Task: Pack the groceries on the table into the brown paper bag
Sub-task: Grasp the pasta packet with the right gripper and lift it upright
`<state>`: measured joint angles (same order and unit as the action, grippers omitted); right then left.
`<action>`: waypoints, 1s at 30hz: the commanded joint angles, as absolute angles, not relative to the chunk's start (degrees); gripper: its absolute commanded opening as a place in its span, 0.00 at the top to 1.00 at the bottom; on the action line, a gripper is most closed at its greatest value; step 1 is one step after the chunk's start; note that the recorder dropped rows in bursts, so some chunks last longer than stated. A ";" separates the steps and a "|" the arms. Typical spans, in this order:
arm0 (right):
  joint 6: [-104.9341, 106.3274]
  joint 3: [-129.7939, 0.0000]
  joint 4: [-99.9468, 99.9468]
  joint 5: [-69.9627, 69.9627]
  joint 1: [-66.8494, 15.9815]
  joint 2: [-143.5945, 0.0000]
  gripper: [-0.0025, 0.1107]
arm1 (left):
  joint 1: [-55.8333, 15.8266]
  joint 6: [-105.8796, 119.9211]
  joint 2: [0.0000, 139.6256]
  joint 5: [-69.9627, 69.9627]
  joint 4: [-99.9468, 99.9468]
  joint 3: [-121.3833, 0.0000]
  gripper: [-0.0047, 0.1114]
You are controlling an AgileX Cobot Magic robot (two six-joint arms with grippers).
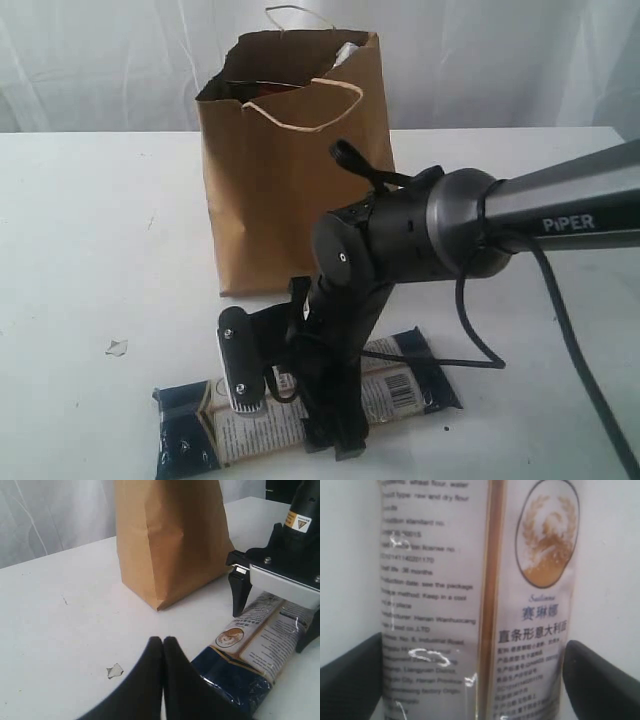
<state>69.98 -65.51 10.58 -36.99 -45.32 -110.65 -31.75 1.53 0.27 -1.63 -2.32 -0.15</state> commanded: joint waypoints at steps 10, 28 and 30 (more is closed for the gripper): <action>70.72 -65.45 10.64 -35.47 -45.59 -115.09 0.22 | -32.00 1.53 0.00 -1.69 -2.53 0.00 0.96; 67.58 -65.45 15.30 -44.91 -45.59 -115.53 0.54 | -32.00 1.53 0.00 -1.69 -2.53 0.00 0.96; 66.47 -65.59 16.50 -46.72 -45.59 -115.53 0.68 | -32.00 1.53 0.00 -1.69 -2.53 0.00 0.96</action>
<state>67.98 -66.75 14.57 -42.48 -45.32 -112.99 -31.75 1.53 0.27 -1.63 -2.32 -0.15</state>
